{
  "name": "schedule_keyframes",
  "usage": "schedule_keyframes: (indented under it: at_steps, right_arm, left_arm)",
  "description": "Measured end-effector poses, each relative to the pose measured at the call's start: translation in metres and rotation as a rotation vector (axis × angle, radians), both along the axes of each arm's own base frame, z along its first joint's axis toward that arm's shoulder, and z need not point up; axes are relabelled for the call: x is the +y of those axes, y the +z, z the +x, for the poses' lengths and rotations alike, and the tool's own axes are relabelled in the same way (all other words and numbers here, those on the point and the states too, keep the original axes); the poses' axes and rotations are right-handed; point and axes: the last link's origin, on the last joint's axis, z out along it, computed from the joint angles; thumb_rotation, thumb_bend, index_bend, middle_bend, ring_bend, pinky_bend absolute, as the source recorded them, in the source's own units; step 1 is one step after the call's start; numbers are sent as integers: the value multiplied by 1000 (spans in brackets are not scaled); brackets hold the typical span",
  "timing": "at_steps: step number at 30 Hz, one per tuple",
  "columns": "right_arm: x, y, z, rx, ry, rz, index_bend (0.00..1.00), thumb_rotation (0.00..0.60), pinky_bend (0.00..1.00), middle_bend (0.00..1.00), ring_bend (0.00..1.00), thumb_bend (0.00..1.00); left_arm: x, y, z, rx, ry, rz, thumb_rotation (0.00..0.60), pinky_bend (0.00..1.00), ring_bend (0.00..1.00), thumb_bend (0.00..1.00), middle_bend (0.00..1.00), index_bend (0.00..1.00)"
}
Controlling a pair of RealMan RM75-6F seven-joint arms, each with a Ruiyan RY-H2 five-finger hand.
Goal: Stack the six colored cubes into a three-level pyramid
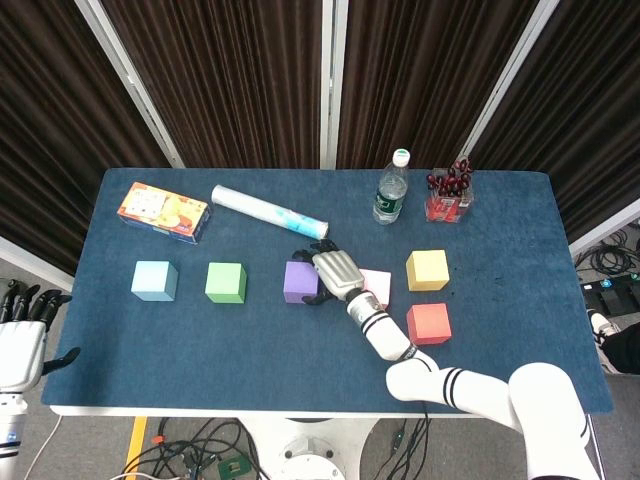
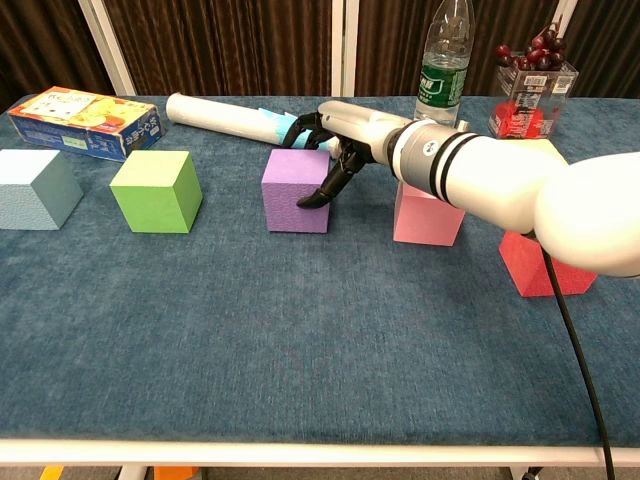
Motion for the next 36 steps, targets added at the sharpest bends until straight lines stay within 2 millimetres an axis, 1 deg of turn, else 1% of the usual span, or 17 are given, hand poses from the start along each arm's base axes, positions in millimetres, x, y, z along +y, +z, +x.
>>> schedule_keyframes:
  at_steps: [10, 13, 14, 16, 18, 19, 21, 25, 29, 31, 35, 36]
  right_arm:
    - [16, 2, -3, -11, -5, -10, 228, 600, 70, 387, 124, 118]
    - [18, 0, -4, -10, -16, -13, 220, 600, 70, 374, 124, 117]
    - [19, -1, -5, -10, -19, -12, 200, 600, 71, 357, 122, 117]
    - [20, -2, -6, -4, -27, -8, 112, 600, 64, 292, 99, 110]
    - [22, -4, -6, 6, -25, 5, 16, 600, 24, 165, 31, 96]
    - [23, -4, -7, 11, -23, 14, 0, 600, 5, 105, 7, 89]
    - [26, -3, -6, 17, -18, 31, 0, 600, 0, 37, 0, 80]
    - [33, 3, -5, 20, -5, 47, 0, 600, 0, 0, 0, 78]
    - [38, 15, -2, 10, 9, 42, 0, 600, 0, 0, 0, 78]
    - [38, 27, -1, 8, 20, 29, 0, 600, 0, 0, 0, 78]
    - [36, 59, -3, 8, 41, -12, 0, 600, 0, 0, 0, 80]
    - [34, 72, -5, 13, 47, -27, 0, 600, 0, 0, 0, 80]
  left_arm:
    - [4, -3, 1, -4, -15, -9, 600, 44, 92, 107, 210, 258]
    - [4, -3, 0, -4, -14, -11, 600, 44, 92, 107, 210, 258]
    - [4, -3, 0, -5, -14, -11, 600, 44, 92, 107, 210, 258]
    - [4, -3, 0, -6, -15, -12, 600, 44, 92, 107, 210, 258]
    - [4, -3, 0, -5, -17, -14, 600, 44, 92, 107, 210, 259]
    - [5, -3, 0, -4, -19, -15, 600, 44, 91, 107, 210, 259]
    - [6, -3, 2, -2, -29, -18, 600, 44, 91, 107, 210, 258]
    - [12, -1, 7, 11, -60, -31, 600, 44, 92, 107, 210, 259]
    - [23, 0, 14, 22, -96, -60, 600, 44, 92, 107, 210, 259]
    - [29, -1, 19, 19, -113, -80, 600, 44, 92, 107, 210, 261]
    - [51, -1, 35, -21, -167, -144, 600, 44, 92, 107, 210, 267]
    - [57, -2, 40, -34, -179, -159, 600, 44, 92, 107, 210, 271]
